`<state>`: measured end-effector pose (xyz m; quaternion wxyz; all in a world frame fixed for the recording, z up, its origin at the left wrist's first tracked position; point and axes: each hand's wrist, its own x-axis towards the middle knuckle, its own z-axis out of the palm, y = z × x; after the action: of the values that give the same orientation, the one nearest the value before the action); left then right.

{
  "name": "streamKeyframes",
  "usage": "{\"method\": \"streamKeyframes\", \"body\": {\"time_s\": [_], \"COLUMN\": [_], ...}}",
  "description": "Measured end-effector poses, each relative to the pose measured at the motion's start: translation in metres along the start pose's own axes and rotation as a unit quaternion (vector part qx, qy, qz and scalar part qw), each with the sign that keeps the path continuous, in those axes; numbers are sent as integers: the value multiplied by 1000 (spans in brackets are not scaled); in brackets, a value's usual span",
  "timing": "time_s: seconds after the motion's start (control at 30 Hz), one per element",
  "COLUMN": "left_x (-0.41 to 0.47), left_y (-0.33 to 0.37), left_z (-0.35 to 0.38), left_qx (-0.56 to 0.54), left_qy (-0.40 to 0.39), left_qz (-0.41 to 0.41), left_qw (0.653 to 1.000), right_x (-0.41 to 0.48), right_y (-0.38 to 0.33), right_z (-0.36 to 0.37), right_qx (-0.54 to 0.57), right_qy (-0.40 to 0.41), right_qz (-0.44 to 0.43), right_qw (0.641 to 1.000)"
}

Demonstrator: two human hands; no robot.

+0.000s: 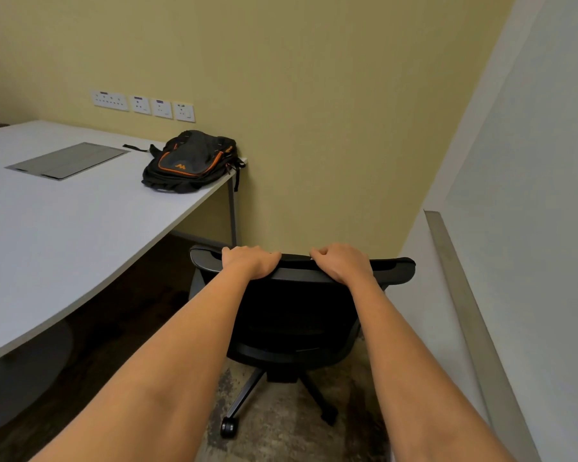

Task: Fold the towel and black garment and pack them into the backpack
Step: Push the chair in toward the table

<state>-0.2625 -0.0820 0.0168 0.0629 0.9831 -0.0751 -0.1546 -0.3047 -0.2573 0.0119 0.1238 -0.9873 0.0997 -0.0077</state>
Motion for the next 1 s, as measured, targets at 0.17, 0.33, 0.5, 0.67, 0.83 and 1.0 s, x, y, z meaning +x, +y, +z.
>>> {"method": "streamKeyframes", "body": {"time_s": [0.17, 0.33, 0.5, 0.67, 0.83, 1.0], "left_x": [-29, -38, -28, -16, -11, -19], "left_y": [-2, -11, -15, -30, -42, -32], "left_z": [6, 5, 8, 10, 7, 9], "left_qx": [-15, -39, -35, -23, -2, -10], "left_qy": [-2, -14, 3, 20, 36, 44], "left_qz": [-11, -21, -46, -57, -70, -73], "left_qw": [1000, 999, 998, 998, 997, 996], "right_x": [-20, -25, -6, 10, 12, 3], "right_y": [0, -7, -21, -47, -61, -51], "right_z": [-2, 1, 3, 16, 23, 12], "right_qx": [4, 18, 15, 21, 23, -17], "right_qy": [-17, 4, -31, -123, -164, -175], "right_qz": [-34, -55, -65, -82, -71, -39], "right_qw": [999, 998, 997, 989, 984, 984]}}
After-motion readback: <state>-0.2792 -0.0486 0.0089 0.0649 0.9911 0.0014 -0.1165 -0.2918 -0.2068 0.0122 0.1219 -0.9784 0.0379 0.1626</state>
